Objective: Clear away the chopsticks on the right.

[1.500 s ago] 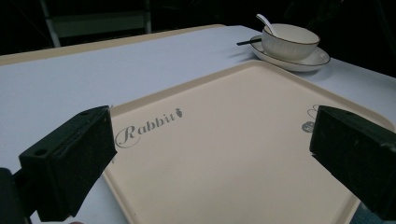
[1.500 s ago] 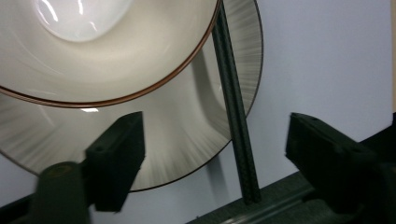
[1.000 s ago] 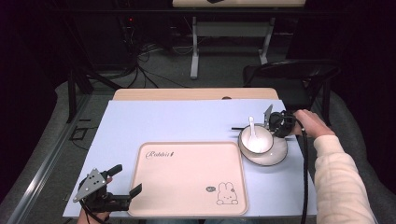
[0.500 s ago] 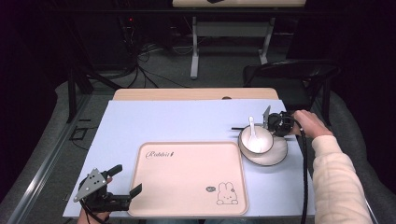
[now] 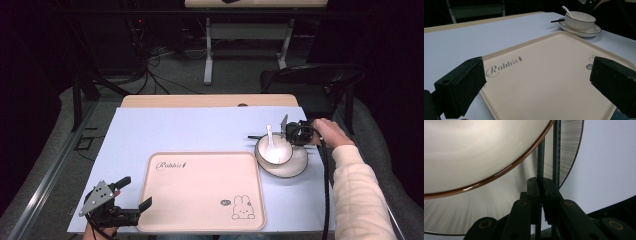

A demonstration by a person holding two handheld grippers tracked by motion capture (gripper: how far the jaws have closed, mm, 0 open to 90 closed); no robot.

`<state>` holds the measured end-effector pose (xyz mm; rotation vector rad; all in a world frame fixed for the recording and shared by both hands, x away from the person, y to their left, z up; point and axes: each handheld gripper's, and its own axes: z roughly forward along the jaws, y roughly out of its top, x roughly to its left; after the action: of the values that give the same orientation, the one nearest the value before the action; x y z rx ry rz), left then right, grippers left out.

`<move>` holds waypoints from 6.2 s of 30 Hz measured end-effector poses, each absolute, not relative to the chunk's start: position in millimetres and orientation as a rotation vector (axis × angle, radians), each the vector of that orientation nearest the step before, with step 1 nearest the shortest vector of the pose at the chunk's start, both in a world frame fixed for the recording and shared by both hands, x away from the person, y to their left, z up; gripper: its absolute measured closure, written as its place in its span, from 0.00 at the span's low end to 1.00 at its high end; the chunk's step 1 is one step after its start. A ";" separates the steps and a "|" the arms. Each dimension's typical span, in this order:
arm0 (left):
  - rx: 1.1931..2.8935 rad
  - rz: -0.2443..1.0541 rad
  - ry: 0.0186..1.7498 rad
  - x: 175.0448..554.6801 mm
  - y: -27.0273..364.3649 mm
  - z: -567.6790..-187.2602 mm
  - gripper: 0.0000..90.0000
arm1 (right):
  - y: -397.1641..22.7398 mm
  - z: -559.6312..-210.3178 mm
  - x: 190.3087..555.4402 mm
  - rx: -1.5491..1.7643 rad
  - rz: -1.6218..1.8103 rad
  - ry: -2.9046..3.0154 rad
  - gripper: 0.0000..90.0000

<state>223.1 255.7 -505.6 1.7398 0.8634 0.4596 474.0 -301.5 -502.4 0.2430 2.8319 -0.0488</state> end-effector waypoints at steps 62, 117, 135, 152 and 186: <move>1.747 0.466 0.862 222.5 255.0 -505.1 0.00 | -266.1 -400.9 426.5 0.888 0.025 2.605 0.95; 1.756 0.468 0.855 221.0 254.7 -504.3 0.00 | -189.5 -457.3 338.5 1.543 0.469 2.823 0.94; 1.758 0.466 0.856 221.2 254.7 -504.4 0.00 | -185.3 -513.7 323.3 1.814 0.577 2.755 0.94; 1.759 0.464 0.855 221.1 254.6 -504.4 0.00 | -173.3 -529.6 315.1 1.774 0.505 2.771 0.88; 1.757 0.465 0.859 221.3 254.5 -504.4 0.00 | -242.5 -430.8 330.6 0.669 0.409 2.846 0.00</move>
<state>221.3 254.5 -504.4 1.7568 0.8586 0.4655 330.6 -242.5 -430.8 0.6689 2.8462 0.4089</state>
